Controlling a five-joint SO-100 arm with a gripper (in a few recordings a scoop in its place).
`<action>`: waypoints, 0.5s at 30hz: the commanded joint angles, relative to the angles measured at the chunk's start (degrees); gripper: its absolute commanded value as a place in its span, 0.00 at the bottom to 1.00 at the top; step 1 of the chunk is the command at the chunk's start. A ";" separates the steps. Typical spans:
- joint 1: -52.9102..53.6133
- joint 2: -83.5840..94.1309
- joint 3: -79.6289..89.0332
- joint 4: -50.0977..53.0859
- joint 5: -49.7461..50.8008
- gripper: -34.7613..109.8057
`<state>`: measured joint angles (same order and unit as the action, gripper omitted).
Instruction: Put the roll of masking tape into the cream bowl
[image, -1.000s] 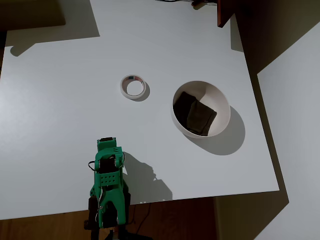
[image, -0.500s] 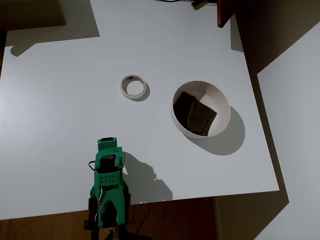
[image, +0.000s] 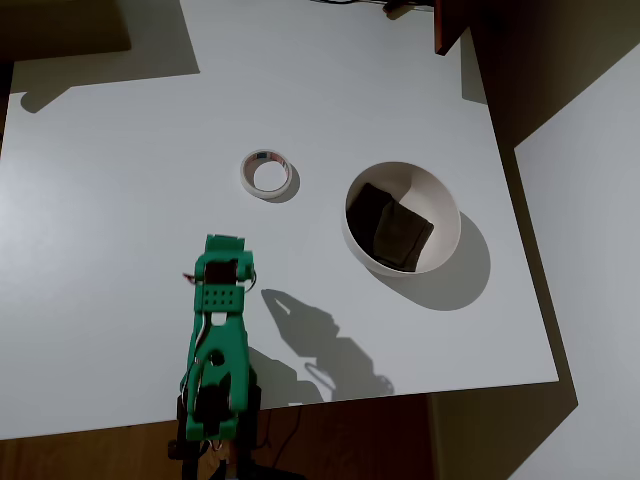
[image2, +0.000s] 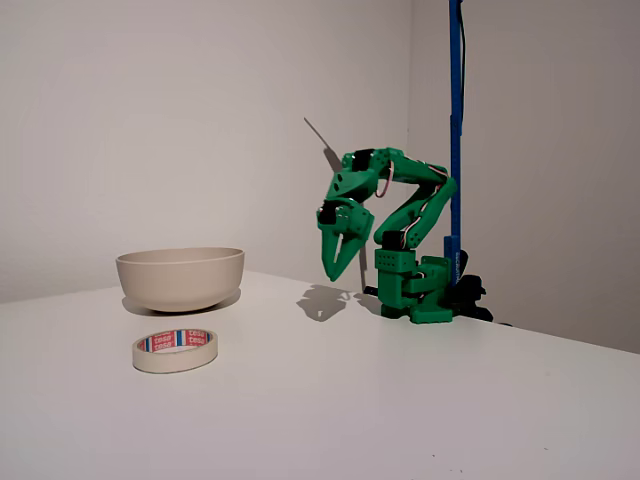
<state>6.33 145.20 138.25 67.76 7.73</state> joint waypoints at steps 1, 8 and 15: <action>3.87 -13.10 -16.52 2.02 0.35 0.18; 13.89 -37.09 -38.32 6.33 -1.93 0.18; 17.40 -52.65 -55.63 10.63 -4.57 0.18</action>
<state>22.59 96.77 94.48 74.88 3.52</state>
